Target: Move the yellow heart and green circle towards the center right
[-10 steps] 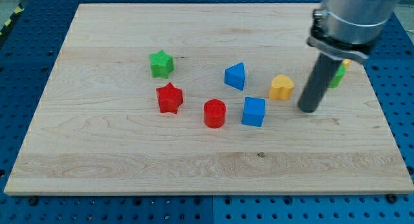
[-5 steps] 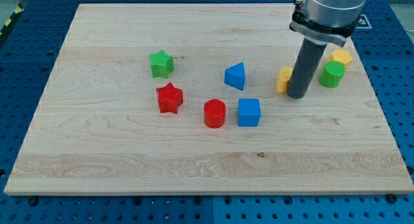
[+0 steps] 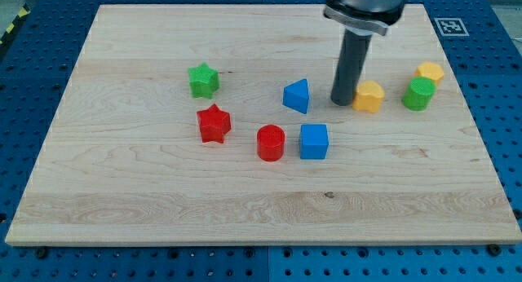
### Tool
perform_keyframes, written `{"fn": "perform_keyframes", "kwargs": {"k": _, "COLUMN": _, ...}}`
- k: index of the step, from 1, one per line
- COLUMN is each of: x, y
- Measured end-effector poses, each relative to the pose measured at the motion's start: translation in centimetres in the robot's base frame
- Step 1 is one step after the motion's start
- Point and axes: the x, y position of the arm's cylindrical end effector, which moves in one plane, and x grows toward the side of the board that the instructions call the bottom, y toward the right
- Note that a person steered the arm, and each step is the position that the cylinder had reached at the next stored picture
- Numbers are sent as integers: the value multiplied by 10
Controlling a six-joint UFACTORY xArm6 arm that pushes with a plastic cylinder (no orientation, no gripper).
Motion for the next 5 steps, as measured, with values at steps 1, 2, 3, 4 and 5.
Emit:
{"fn": "perform_keyframes", "kwargs": {"k": 1, "x": 0, "y": 34}}
{"fn": "perform_keyframes", "kwargs": {"k": 2, "x": 0, "y": 52}}
{"fn": "perform_keyframes", "kwargs": {"k": 3, "x": 0, "y": 59}}
{"fn": "perform_keyframes", "kwargs": {"k": 4, "x": -6, "y": 58}}
{"fn": "perform_keyframes", "kwargs": {"k": 5, "x": -62, "y": 26}}
